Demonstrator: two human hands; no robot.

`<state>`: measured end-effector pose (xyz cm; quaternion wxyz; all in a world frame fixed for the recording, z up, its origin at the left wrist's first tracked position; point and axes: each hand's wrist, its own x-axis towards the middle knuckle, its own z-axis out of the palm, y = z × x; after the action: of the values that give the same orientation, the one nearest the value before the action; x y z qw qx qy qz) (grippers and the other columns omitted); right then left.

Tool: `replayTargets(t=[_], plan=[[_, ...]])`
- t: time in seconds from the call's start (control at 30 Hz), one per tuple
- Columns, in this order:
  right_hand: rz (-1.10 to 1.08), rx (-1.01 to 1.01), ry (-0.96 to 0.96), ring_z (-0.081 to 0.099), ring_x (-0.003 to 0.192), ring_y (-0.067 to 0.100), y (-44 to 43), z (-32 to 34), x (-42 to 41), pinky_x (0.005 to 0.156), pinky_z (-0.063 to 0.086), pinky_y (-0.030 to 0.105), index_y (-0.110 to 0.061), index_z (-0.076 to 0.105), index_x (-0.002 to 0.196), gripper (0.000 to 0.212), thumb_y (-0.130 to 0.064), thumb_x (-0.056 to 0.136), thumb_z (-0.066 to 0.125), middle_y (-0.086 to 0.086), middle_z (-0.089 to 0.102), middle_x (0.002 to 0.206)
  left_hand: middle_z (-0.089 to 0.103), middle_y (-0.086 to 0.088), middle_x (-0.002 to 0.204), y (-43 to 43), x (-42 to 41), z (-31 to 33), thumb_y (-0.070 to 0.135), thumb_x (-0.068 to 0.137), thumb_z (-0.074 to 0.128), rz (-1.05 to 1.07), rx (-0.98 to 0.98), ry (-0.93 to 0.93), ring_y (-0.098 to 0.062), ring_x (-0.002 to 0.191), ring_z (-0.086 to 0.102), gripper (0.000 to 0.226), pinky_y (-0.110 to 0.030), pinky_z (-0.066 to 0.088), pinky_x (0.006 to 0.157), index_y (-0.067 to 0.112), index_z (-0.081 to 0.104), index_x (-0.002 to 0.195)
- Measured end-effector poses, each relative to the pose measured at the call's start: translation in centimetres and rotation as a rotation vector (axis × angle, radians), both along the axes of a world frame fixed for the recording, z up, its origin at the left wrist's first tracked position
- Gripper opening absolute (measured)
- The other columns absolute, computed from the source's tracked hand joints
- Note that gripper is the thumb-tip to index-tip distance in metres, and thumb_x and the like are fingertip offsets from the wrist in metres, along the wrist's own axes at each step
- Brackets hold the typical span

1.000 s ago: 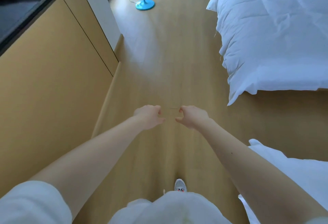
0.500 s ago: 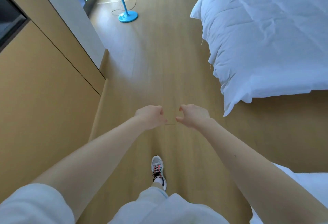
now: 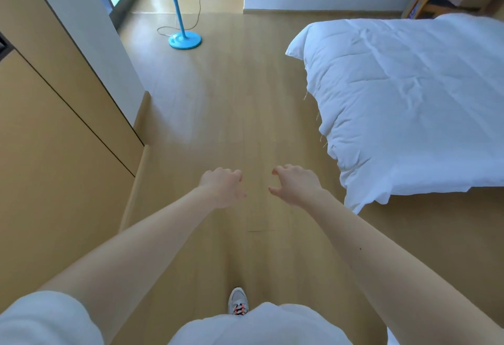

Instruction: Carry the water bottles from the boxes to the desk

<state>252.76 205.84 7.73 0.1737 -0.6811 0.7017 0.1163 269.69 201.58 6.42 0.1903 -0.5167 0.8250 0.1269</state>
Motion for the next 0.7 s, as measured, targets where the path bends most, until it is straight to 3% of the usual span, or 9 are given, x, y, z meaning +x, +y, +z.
replayTargets(t=[0.37, 0.7], plan=[[0.035, 0.024, 0.015, 0.045, 0.129, 0.027, -11.6, -0.5, 0.2, 0.100, 0.040, 0.040, -0.019, 0.039, 0.143, 0.055, -0.047, 0.097, 0.046, 0.006, 0.046, 0.142, 0.052, -0.003, 0.137, -10.2, 0.7, -1.1, 0.050, 0.097, 0.045, -0.002, 0.021, 0.043, -0.025, 0.125, 0.047, 0.048, -0.036, 0.039, 0.096, 0.021, 0.046, 0.134], [0.133, 0.005, 0.020, 0.044, 0.128, 0.028, -27.7, -0.7, -3.9, 0.097, 0.039, 0.039, -0.018, 0.038, 0.142, 0.054, -0.046, 0.097, 0.045, 0.009, 0.046, 0.139, 0.049, -0.003, 0.139, -25.1, -3.4, 0.4, 0.049, 0.096, 0.047, 0.090, 0.032, -0.043, -0.025, 0.127, 0.045, 0.051, -0.035, 0.041, 0.094, 0.021, 0.041, 0.138]])
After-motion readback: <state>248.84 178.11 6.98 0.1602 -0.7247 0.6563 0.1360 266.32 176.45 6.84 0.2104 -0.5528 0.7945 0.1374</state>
